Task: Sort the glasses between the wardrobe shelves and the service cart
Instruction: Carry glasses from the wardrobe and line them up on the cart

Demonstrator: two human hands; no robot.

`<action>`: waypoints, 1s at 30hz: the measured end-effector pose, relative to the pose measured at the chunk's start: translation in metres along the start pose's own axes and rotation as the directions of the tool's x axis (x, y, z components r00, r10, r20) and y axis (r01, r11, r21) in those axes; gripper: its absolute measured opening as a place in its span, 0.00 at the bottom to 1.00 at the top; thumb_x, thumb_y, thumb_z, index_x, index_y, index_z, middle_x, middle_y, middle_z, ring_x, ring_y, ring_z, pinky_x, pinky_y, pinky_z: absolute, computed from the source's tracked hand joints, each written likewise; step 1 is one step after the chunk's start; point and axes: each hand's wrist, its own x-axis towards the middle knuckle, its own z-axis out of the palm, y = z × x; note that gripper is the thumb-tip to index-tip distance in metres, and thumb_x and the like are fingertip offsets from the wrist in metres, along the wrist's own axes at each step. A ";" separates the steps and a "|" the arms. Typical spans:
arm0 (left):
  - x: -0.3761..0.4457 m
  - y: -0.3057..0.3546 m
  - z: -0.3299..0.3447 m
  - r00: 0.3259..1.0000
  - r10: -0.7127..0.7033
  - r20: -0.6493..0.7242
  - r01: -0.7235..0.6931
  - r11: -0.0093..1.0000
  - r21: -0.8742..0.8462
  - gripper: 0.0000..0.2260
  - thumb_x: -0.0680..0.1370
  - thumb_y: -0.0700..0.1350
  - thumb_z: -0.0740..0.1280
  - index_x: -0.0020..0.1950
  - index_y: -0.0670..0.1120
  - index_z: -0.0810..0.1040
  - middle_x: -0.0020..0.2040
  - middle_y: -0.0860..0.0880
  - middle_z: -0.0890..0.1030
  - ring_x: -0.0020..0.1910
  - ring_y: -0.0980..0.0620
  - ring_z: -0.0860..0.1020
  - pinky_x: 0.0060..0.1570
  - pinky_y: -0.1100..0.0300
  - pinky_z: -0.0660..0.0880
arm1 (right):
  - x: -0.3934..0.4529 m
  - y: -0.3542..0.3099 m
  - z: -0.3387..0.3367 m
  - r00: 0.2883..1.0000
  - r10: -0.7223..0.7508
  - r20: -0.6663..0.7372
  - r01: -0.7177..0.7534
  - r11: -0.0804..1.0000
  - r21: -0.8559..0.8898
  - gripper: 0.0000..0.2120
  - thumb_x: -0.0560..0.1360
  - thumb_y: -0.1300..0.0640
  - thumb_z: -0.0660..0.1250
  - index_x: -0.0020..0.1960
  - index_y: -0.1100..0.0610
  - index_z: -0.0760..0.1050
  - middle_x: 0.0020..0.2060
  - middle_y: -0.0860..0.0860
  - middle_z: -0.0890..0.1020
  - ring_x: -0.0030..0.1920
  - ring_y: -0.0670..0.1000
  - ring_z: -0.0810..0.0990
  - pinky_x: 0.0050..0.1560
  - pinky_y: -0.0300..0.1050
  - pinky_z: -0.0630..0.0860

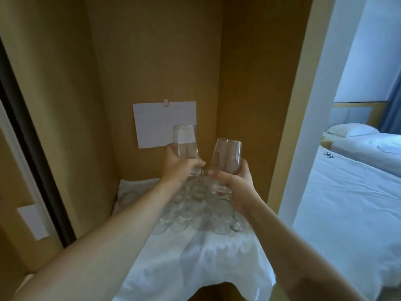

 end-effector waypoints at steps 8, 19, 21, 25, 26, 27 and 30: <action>-0.080 0.026 0.066 0.999 -0.021 0.034 0.024 0.993 -0.116 0.30 0.63 0.55 0.83 0.60 0.58 0.73 0.50 0.56 0.84 0.43 0.62 0.84 0.40 0.62 0.79 | -0.062 -0.027 -0.076 0.999 -0.002 -0.048 0.003 1.000 0.013 0.46 0.53 0.40 0.87 0.64 0.50 0.69 0.53 0.54 0.84 0.49 0.55 0.87 0.43 0.56 0.84; -0.186 0.061 0.203 0.979 -0.026 0.204 0.041 0.997 -0.065 0.40 0.65 0.66 0.77 0.70 0.51 0.68 0.62 0.50 0.79 0.57 0.48 0.80 0.54 0.49 0.80 | -0.149 -0.059 -0.232 0.968 -0.009 -0.251 -0.002 0.999 -0.043 0.37 0.62 0.46 0.84 0.65 0.49 0.71 0.54 0.53 0.83 0.45 0.55 0.87 0.37 0.51 0.84; -0.202 0.067 0.232 0.964 -0.015 0.264 0.029 0.998 -0.050 0.42 0.62 0.68 0.76 0.70 0.52 0.67 0.62 0.50 0.78 0.58 0.47 0.80 0.57 0.45 0.80 | -0.167 -0.066 -0.264 0.953 -0.040 -0.299 0.026 0.998 -0.050 0.35 0.64 0.49 0.84 0.65 0.50 0.70 0.52 0.53 0.83 0.44 0.51 0.87 0.36 0.49 0.84; -0.237 0.075 0.291 0.926 -0.009 0.377 0.027 0.999 -0.041 0.37 0.61 0.68 0.76 0.64 0.57 0.67 0.55 0.55 0.78 0.54 0.50 0.81 0.49 0.54 0.80 | -0.205 -0.080 -0.324 0.921 -0.077 -0.382 0.044 0.995 -0.095 0.36 0.62 0.47 0.84 0.64 0.48 0.70 0.52 0.53 0.83 0.47 0.51 0.87 0.43 0.51 0.85; -0.246 0.077 0.306 0.913 -0.004 0.408 0.022 0.999 -0.041 0.37 0.61 0.68 0.76 0.63 0.58 0.67 0.54 0.57 0.78 0.53 0.51 0.81 0.44 0.58 0.79 | -0.214 -0.084 -0.337 0.908 -0.089 -0.409 0.049 0.993 -0.109 0.37 0.61 0.46 0.83 0.64 0.48 0.70 0.53 0.53 0.83 0.49 0.52 0.86 0.46 0.53 0.85; -0.254 0.079 0.320 0.899 0.006 0.439 0.013 0.999 -0.039 0.36 0.62 0.68 0.76 0.63 0.58 0.67 0.54 0.57 0.78 0.52 0.53 0.80 0.41 0.61 0.77 | -0.222 -0.089 -0.351 0.895 -0.101 -0.435 0.056 0.992 -0.116 0.38 0.60 0.46 0.83 0.65 0.49 0.70 0.53 0.53 0.83 0.50 0.52 0.86 0.50 0.55 0.85; -0.276 0.082 0.362 0.850 0.036 0.526 -0.017 0.999 -0.040 0.34 0.64 0.68 0.77 0.63 0.57 0.67 0.53 0.57 0.79 0.50 0.55 0.81 0.37 0.66 0.73 | -0.246 -0.099 -0.387 0.851 -0.133 -0.507 0.075 0.988 -0.134 0.40 0.58 0.46 0.82 0.66 0.51 0.71 0.53 0.54 0.84 0.51 0.53 0.86 0.55 0.56 0.84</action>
